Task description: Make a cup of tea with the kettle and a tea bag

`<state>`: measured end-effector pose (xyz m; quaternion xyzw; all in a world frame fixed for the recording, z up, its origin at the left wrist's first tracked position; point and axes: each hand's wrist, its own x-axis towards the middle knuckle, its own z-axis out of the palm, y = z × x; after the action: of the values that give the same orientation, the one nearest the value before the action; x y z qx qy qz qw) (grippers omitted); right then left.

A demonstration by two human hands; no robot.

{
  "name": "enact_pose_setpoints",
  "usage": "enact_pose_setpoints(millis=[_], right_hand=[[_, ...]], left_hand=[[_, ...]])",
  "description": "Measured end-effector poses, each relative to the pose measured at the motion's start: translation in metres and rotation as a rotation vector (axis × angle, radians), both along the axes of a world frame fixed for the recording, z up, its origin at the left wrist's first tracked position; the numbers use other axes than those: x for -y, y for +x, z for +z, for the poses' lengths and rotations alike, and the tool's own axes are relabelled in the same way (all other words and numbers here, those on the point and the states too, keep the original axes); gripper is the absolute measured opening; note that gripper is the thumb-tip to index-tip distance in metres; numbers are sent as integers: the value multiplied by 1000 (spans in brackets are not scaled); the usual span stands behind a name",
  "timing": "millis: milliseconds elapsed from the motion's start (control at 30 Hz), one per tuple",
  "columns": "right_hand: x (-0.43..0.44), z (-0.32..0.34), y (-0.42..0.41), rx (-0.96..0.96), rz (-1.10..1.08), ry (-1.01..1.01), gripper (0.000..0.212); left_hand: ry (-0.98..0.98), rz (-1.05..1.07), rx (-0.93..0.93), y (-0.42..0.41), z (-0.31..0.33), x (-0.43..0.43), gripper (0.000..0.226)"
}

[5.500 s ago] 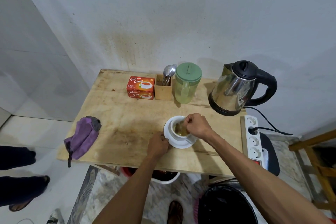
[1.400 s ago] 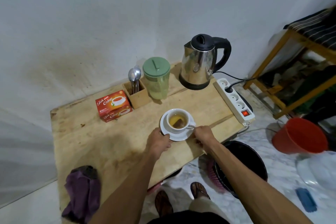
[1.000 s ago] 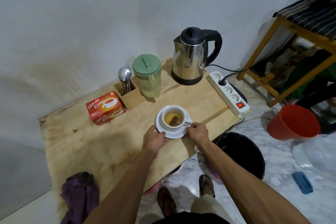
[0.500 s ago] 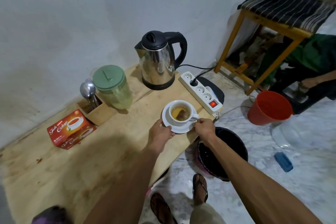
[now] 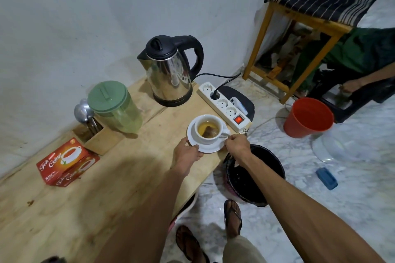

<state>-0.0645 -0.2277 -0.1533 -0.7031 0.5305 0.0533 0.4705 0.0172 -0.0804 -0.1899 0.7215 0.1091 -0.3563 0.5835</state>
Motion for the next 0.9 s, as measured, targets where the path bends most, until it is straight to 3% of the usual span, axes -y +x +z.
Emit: enact_pose_setpoints(millis=[167, 400, 667, 900], right_hand=[[4, 20, 0, 61, -119, 43, 34], [2, 62, 3, 132, -45, 208, 10], [0, 90, 16, 257, 23, 154, 21], [-2, 96, 21, 283, 67, 119, 15]], left_hand=[[29, -65, 1, 3, -1, -2, 40], [113, -108, 22, 3, -1, -2, 53], [98, -130, 44, 4, -5, -4, 51], [80, -130, 43, 4, -6, -4, 52]])
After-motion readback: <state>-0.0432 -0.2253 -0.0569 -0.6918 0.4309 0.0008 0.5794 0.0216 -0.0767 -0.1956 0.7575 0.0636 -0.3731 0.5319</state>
